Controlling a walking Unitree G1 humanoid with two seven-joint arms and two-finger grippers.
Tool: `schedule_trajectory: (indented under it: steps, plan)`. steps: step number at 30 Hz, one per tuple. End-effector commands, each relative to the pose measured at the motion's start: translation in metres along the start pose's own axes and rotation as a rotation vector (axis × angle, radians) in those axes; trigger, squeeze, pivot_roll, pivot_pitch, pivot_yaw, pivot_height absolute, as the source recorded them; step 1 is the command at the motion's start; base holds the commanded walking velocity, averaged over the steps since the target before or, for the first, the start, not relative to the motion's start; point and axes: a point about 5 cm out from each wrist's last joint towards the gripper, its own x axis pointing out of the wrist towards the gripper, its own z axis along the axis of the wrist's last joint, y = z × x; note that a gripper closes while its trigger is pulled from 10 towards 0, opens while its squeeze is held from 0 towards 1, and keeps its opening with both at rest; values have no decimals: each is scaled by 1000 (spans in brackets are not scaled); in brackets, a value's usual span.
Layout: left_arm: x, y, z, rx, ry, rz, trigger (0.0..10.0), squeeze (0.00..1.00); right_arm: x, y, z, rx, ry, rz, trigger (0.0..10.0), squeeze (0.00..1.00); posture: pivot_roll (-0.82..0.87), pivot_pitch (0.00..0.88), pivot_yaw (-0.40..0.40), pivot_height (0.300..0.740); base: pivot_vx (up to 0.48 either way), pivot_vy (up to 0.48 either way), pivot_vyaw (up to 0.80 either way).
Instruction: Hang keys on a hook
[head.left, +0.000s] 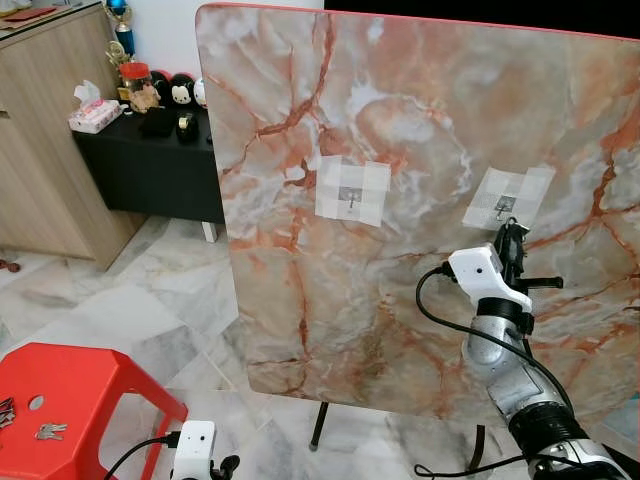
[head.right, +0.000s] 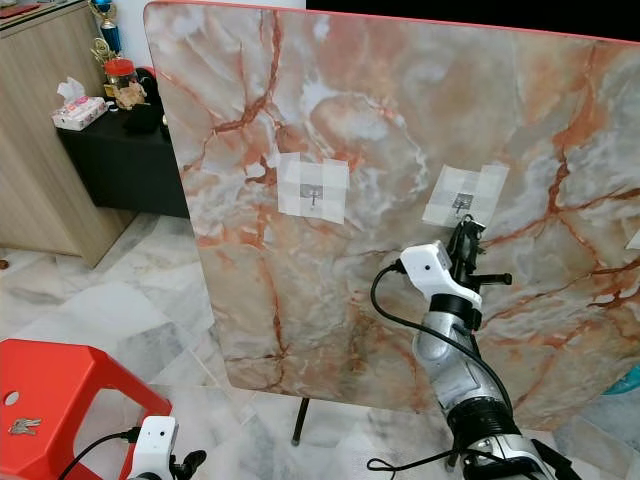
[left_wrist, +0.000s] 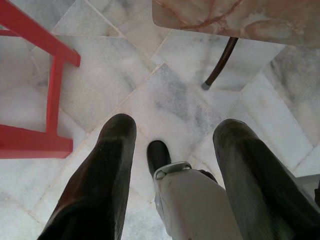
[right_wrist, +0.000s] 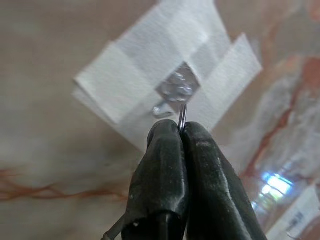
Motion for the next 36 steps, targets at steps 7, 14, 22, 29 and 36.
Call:
schedule_trajectory:
  steps: [7, 14, 22, 29, 36]
  plan:
    - [-1, 0, -2, -4, 11, -3, 10000, 0, 2, 0, 0, -28, -2, 6, 10000, 0, 90, 0, -73, 740, 0, 0, 0]
    - [-1, 1, -3, -5, 12, -1, 10000, 0, 3, -4, -1, -40, -4, -21, 10000, 0, 90, 0, -73, 740, 0, 0, 0]
    - [-1, 1, -2, -3, 11, -2, 10000, 0, 3, -6, -4, -83, 9, -41, 10000, 0, 92, 0, -73, 740, 0, 0, 0]
    - [-1, 1, -3, -4, 11, -2, 10000, 0, 3, -7, -6, -103, 16, -42, 10000, 0, 93, 0, -73, 740, 0, 0, 0]
    - [-1, 1, -2, -4, 9, -3, 10000, 0, 3, -6, -3, -103, 3, -45, 10000, 0, 93, 0, -72, 740, 0, 0, 0]
